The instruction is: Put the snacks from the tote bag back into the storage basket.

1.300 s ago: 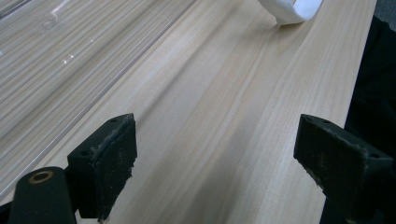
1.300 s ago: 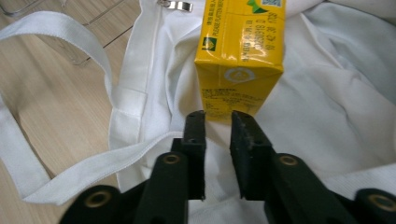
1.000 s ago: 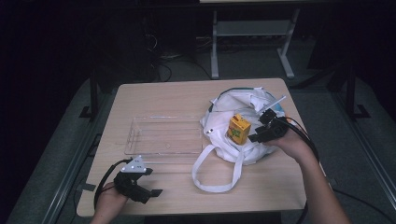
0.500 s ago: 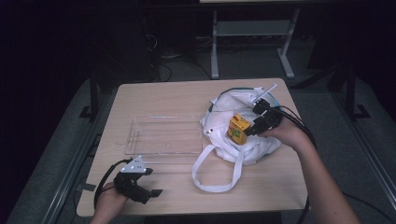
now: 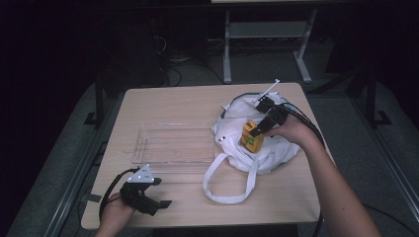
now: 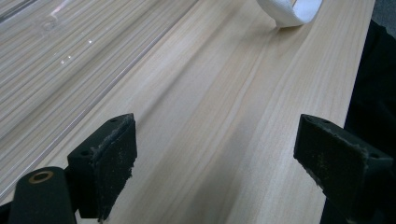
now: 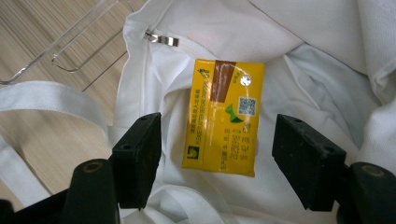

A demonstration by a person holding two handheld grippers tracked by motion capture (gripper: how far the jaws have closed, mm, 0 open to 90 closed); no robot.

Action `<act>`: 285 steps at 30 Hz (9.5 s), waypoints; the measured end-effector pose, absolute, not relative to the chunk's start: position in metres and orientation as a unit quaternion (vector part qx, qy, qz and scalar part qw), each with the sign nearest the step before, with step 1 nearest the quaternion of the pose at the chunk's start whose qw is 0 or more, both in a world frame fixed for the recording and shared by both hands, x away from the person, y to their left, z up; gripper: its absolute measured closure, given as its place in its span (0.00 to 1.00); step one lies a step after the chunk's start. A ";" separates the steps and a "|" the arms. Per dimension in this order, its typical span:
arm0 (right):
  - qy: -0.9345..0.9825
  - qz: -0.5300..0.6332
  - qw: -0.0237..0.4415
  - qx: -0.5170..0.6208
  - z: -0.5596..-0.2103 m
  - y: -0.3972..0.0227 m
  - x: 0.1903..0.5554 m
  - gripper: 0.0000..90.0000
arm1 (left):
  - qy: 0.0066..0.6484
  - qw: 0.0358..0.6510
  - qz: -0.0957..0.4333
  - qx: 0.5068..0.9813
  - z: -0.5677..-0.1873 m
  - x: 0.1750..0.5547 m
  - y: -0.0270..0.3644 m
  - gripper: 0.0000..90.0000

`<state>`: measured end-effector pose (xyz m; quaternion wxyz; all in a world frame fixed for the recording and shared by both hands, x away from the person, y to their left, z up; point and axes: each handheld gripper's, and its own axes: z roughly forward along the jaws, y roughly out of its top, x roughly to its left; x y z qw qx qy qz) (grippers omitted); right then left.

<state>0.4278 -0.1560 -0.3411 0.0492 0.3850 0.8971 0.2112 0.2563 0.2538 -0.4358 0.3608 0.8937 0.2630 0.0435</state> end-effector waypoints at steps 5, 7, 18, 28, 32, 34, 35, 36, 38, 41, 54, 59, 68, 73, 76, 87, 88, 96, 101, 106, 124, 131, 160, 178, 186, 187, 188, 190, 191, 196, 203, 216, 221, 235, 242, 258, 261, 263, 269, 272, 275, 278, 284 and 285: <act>0.901 0.203 0.052 0.380 -0.341 -0.147 0.435 0.36 | 0.262 0.361 0.044 0.894 -0.436 0.256 0.254 0.14; 0.901 0.200 0.049 0.381 -0.342 -0.144 0.438 0.37 | 0.262 0.360 0.043 0.894 -0.436 0.256 0.253 0.14; 0.910 0.171 0.048 0.374 -0.352 -0.132 0.450 0.41 | 0.264 0.366 0.042 0.891 -0.436 0.255 0.253 0.14; 0.911 0.160 0.051 0.377 -0.358 -0.130 0.454 0.51 | 0.263 0.363 0.040 0.893 -0.435 0.254 0.253 0.14; 0.911 0.159 0.049 0.378 -0.359 -0.130 0.454 0.51 | 0.261 0.363 0.043 0.893 -0.435 0.255 0.253 0.14; 0.911 0.156 0.051 0.379 -0.360 -0.129 0.454 0.51 | 0.261 0.364 0.043 0.893 -0.435 0.255 0.253 0.14; 0.911 0.154 0.052 0.378 -0.360 -0.129 0.454 0.51 | 0.260 0.363 0.043 0.894 -0.435 0.255 0.253 0.14; 0.911 0.154 0.053 0.379 -0.361 -0.128 0.453 0.51 | 0.259 0.363 0.043 0.894 -0.435 0.255 0.253 0.14; 0.911 0.153 0.055 0.379 -0.361 -0.128 0.453 0.52 | 0.260 0.364 0.042 0.893 -0.435 0.255 0.252 0.14; 0.912 0.146 0.060 0.379 -0.360 -0.127 0.452 0.56 | 0.260 0.364 0.042 0.894 -0.435 0.255 0.252 0.14; 0.923 0.129 0.068 0.357 -0.358 -0.124 0.450 0.57 | 0.260 0.364 0.044 0.893 -0.435 0.255 0.253 0.14; 0.924 0.129 0.069 0.354 -0.356 -0.125 0.450 0.57 | 0.260 0.364 0.044 0.893 -0.435 0.255 0.253 0.14; 0.926 0.138 0.071 0.344 -0.342 -0.127 0.446 0.57 | 0.259 0.359 0.043 0.896 -0.435 0.255 0.253 0.14; 0.929 0.137 0.071 0.337 -0.337 -0.129 0.444 0.57 | 0.257 0.359 0.043 0.896 -0.435 0.255 0.253 0.14; 0.930 0.137 0.074 0.334 -0.333 -0.129 0.443 0.57 | 0.256 0.359 0.044 0.897 -0.434 0.255 0.253 0.14; 0.929 0.144 0.080 0.331 -0.309 -0.133 0.436 0.57 | 0.258 0.362 0.043 0.895 -0.435 0.255 0.252 0.14; 0.930 0.145 0.081 0.328 -0.306 -0.133 0.435 0.57 | 0.258 0.362 0.043 0.895 -0.435 0.255 0.252 0.14; 0.933 0.148 0.087 0.316 -0.291 -0.131 0.429 0.57 | 0.259 0.362 0.043 0.894 -0.435 0.255 0.252 0.14; 0.935 0.147 0.086 0.312 -0.285 -0.129 0.426 0.57 | 0.258 0.362 0.043 0.895 -0.435 0.254 0.252 0.14; 0.937 0.154 0.080 0.303 -0.281 -0.126 0.426 0.57 | 0.257 0.362 0.043 0.895 -0.434 0.254 0.252 0.14; 0.947 0.169 0.077 0.264 -0.264 -0.099 0.421 0.57 | 0.267 0.358 0.051 0.894 -0.433 0.247 0.258 0.14; 0.951 0.176 0.074 0.243 -0.261 -0.088 0.420 0.57 | 0.273 0.359 0.052 0.891 -0.434 0.242 0.261 0.14; 0.967 0.185 0.062 0.167 -0.258 -0.033 0.420 0.57 | 0.295 0.364 0.062 0.881 -0.435 0.227 0.271 0.14; 0.974 0.180 0.049 0.125 -0.263 -0.001 0.411 0.57 | 0.292 0.365 0.061 0.882 -0.434 0.227 0.271 0.14; 0.977 0.178 0.044 0.113 -0.268 0.009 0.408 0.57 | 0.295 0.367 0.060 0.880 -0.435 0.227 0.271 0.14; 0.977 0.177 0.044 0.110 -0.268 0.010 0.408 0.57 | 0.295 0.367 0.060 0.880 -0.435 0.227 0.271 0.14; 0.977 0.177 0.044 0.108 -0.268 0.011 0.407 0.57 | 0.295 0.367 0.060 0.880 -0.435 0.227 0.271 0.14; 0.979 0.174 0.042 0.102 -0.270 0.014 0.406 0.57 | 0.295 0.368 0.060 0.880 -0.435 0.227 0.271 0.14; 0.979 0.174 0.041 0.100 -0.270 0.015 0.406 0.57 | 0.295 0.367 0.060 0.880 -0.435 0.227 0.271 0.14; 0.982 0.164 0.038 0.087 -0.274 0.019 0.404 0.57 | 0.294 0.367 0.061 0.881 -0.435 0.227 0.271 0.14; 0.985 0.155 0.030 0.075 -0.281 0.024 0.401 0.57 | 0.294 0.367 0.060 0.881 -0.435 0.227 0.271 0.14; 0.988 0.139 0.022 0.058 -0.295 0.030 0.401 0.57 | 0.292 0.365 0.060 0.882 -0.435 0.227 0.271 0.14; 0.990 0.127 0.020 0.053 -0.299 0.032 0.400 0.57 | 0.289 0.362 0.060 0.884 -0.434 0.228 0.272 0.14; 0.994 0.104 0.017 0.039 -0.310 0.038 0.399 0.57 | 0.288 0.361 0.061 0.885 -0.434 0.228 0.272 0.14; 0.995 0.094 0.011 0.035 -0.317 0.040 0.399 0.57 | 0.288 0.361 0.061 0.885 -0.434 0.227 0.271 0.14; 0.997 0.071 0.008 0.031 -0.332 0.047 0.398 0.57 | 0.290 0.363 0.060 0.883 -0.434 0.227 0.271 0.14; 0.997 0.070 0.008 0.030 -0.335 0.047 0.399 0.57 | 0.291 0.363 0.060 0.883 -0.434 0.227 0.271 0.14; 0.997 0.069 0.007 0.028 -0.336 0.047 0.398 0.57 | 0.291 0.363 0.060 0.883 -0.434 0.227 0.271 0.14; 0.998 0.065 0.009 0.027 -0.340 0.049 0.397 0.57 | 0.288 0.362 0.062 0.885 -0.434 0.227 0.272 0.14; 0.997 0.068 0.008 0.028 -0.341 0.049 0.397 0.57 | 0.288 0.363 0.061 0.884 -0.434 0.227 0.272 0.14; 0.997 0.071 0.007 0.029 -0.341 0.049 0.397 0.57 | 0.288 0.363 0.062 0.884 -0.434 0.227 0.272 0.14; 0.997 0.073 0.007 0.031 -0.342 0.050 0.397 0.57 | 0.288 0.363 0.062 0.884 -0.434 0.227 0.271 0.14; 0.996 0.080 0.005 0.035 -0.342 0.053 0.395 0.56 | 0.287 0.361 0.060 0.885 -0.434 0.228 0.272 0.14; 0.996 0.084 0.004 0.035 -0.342 0.053 0.395 0.56 | 0.287 0.361 0.060 0.885 -0.434 0.228 0.272 0.14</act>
